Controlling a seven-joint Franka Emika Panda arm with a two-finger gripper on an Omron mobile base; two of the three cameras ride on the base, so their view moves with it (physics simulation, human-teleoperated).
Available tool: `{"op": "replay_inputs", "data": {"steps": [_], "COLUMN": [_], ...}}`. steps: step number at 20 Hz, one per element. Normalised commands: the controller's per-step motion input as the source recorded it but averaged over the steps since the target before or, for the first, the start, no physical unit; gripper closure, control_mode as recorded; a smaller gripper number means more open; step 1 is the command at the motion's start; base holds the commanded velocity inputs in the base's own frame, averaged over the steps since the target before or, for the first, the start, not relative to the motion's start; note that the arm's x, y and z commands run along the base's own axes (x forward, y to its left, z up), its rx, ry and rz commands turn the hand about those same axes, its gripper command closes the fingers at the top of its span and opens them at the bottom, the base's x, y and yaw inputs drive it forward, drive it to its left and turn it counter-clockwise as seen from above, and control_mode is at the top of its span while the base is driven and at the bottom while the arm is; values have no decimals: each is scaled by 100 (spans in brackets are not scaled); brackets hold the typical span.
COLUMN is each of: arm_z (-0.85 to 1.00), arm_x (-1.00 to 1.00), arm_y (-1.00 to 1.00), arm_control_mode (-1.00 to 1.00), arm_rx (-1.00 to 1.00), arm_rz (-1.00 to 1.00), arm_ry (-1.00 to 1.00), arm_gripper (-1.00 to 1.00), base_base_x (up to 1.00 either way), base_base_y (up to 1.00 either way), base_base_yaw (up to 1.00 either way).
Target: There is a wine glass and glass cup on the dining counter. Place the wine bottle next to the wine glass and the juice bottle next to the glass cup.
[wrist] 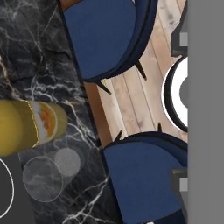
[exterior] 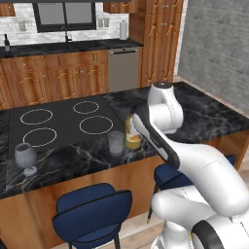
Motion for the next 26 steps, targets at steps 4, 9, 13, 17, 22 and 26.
{"op": "replay_inputs", "data": {"steps": [4, 9, 13, 17, 22, 26], "arm_z": [0, 0, 0, 0, 0, 0], "arm_x": [-3, 0, 0, 0, 0, 0], "arm_y": [0, 0, 0, 0, 0, 0], "arm_control_mode": [-100, -100, -100, 100, 100, 100], "arm_rx": [0, 0, 0, 0, 0, 0], "arm_rz": [0, 0, 0, 0, 0, 0], "arm_ry": [0, 0, 0, 0, 0, 0], "arm_gripper": [-100, -100, -100, -100, -100, -100], "base_base_x": [0, 0, 0, 0, -27, -63], "base_base_y": [0, 0, 0, 0, 0, 0], "base_base_yaw": [0, 0, 0, 0, 0, 0]}}
